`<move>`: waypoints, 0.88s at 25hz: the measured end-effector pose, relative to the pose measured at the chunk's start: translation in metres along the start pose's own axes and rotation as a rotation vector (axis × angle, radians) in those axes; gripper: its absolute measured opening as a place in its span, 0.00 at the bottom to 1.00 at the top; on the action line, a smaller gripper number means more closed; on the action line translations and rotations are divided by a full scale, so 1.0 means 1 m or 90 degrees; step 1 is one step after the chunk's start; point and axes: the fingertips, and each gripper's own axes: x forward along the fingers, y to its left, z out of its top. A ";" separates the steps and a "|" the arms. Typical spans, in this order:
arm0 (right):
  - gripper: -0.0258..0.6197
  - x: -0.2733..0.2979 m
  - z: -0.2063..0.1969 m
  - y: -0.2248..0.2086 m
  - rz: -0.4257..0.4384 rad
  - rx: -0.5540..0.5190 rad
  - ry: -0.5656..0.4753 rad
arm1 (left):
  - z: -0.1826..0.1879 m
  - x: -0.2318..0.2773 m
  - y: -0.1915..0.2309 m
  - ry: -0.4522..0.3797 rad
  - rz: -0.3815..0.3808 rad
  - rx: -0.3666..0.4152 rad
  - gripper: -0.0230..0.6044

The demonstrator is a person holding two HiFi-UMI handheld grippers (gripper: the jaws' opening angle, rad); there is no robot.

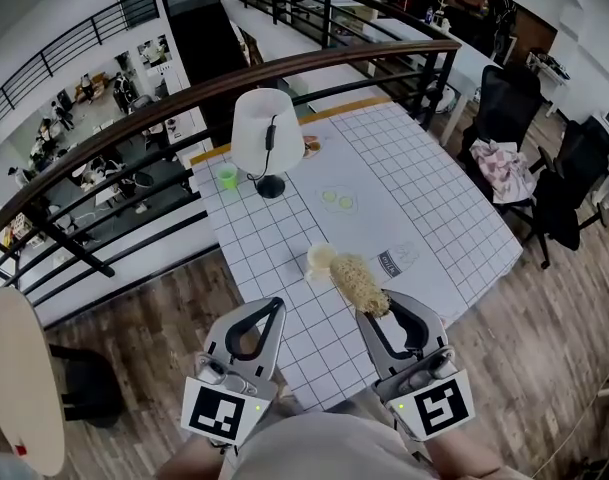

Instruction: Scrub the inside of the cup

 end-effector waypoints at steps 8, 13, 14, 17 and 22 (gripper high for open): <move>0.22 0.003 0.007 -0.001 -0.013 -0.051 -0.004 | 0.006 0.001 0.003 -0.006 -0.002 -0.001 0.06; 0.22 0.007 0.005 0.003 -0.001 -0.039 -0.001 | 0.007 -0.001 0.006 -0.010 -0.012 -0.031 0.06; 0.22 0.007 0.004 0.003 0.000 -0.038 0.000 | 0.007 0.000 0.007 -0.010 -0.012 -0.029 0.06; 0.22 0.009 0.004 0.002 -0.001 -0.034 0.002 | 0.006 0.000 0.008 -0.008 -0.012 -0.029 0.06; 0.22 0.012 0.004 0.004 0.002 -0.037 0.006 | 0.002 -0.001 0.008 -0.002 -0.016 -0.029 0.06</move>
